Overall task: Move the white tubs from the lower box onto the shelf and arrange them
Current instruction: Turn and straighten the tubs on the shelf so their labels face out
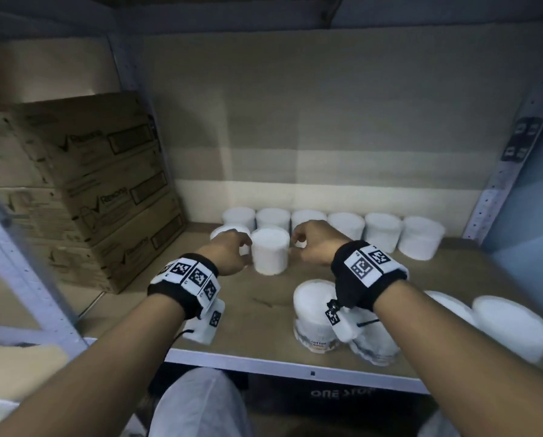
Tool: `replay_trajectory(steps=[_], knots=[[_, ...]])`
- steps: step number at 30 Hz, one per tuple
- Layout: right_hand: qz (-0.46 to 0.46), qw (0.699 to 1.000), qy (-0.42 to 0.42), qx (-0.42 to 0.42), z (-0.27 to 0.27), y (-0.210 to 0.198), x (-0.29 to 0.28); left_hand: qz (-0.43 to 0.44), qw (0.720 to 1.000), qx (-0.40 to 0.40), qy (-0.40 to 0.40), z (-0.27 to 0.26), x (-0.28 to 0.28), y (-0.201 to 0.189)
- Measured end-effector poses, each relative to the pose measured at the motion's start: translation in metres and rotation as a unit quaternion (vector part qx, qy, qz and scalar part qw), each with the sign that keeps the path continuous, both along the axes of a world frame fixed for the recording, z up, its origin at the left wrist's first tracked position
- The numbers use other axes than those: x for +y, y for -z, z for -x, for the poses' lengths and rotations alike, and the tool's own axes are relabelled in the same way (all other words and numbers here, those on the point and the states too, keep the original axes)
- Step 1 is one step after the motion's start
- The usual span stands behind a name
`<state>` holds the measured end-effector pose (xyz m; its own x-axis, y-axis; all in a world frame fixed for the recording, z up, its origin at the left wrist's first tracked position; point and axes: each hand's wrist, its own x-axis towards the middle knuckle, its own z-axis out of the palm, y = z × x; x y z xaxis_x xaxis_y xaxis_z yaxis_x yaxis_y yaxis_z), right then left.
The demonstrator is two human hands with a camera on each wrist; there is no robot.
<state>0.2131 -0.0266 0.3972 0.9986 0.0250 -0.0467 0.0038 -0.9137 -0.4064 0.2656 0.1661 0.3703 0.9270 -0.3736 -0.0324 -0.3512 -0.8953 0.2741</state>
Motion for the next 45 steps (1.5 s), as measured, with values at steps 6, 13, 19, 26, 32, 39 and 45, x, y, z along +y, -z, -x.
replay_trajectory(steps=[6, 13, 19, 26, 32, 39, 45], knots=[[0.022, 0.999, -0.028, 0.018, -0.047, -0.002, 0.015, -0.058, 0.998, 0.001, -0.025, -0.039, 0.012, 0.0], [0.063, 0.996, -0.039, 0.047, -0.091, 0.004, 0.026, -0.066, 0.996, 0.003, -0.051, -0.078, 0.013, -0.001], [0.096, 0.991, -0.036, 0.085, -0.107, 0.015, 0.03, -0.08, 0.996, -0.001, -0.044, -0.095, 0.009, 0.005], [0.158, 0.983, -0.047, 0.083, -0.12, 0.019, 0.037, -0.074, 0.996, -0.021, -0.037, -0.1, 0.011, 0.013], [0.166, 0.98, -0.055, 0.093, -0.123, 0.018, 0.035, -0.077, 0.996, -0.023, -0.037, -0.098, 0.009, 0.015], [0.17, 0.976, -0.083, 0.11, -0.124, 0.017, 0.029, -0.075, 0.996, -0.024, -0.039, -0.097, 0.008, 0.018], [0.146, 0.982, -0.081, 0.091, -0.129, 0.012, 0.029, -0.07, 0.996, -0.024, -0.04, -0.096, 0.007, 0.019]])
